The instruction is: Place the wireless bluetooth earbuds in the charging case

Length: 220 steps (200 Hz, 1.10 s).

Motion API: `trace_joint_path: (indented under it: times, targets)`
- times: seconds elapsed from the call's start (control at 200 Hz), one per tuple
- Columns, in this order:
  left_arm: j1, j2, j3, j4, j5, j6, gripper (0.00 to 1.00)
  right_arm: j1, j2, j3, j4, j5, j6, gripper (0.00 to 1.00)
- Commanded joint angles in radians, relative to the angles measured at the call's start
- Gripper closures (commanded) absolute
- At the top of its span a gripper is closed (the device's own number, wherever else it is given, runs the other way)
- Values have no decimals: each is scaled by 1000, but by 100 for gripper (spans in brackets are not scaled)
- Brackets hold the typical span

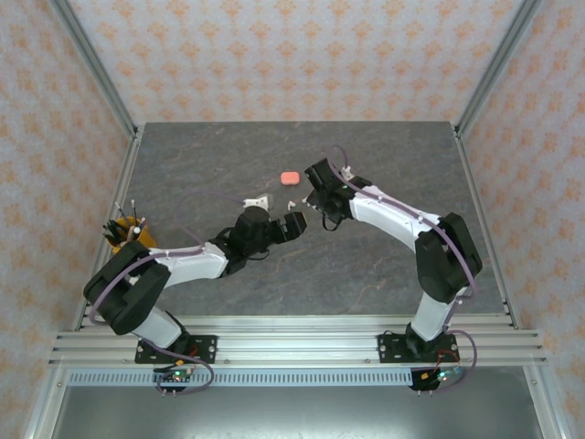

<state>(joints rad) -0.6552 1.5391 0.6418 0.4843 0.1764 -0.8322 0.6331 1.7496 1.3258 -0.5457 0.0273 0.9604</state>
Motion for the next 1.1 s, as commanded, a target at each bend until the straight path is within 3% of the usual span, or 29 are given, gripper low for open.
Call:
trace_joint_path:
  times: [0.0,0.315,0.616,1.096]
  targets:
    - [-12,36,-2,158,-26,-31,6,-15,16,32,-31,-25,44,44]
    - [-18,163,3,398,-43,-135,26,-45,16,43,-10,-94,91,44]
    - [-26,267,55,519,-20,-177,31,-59,19,44,3,-125,109,44]
    - [-44,364,162,552,-6,-200,36,-64,25,44,9,-147,109,45]
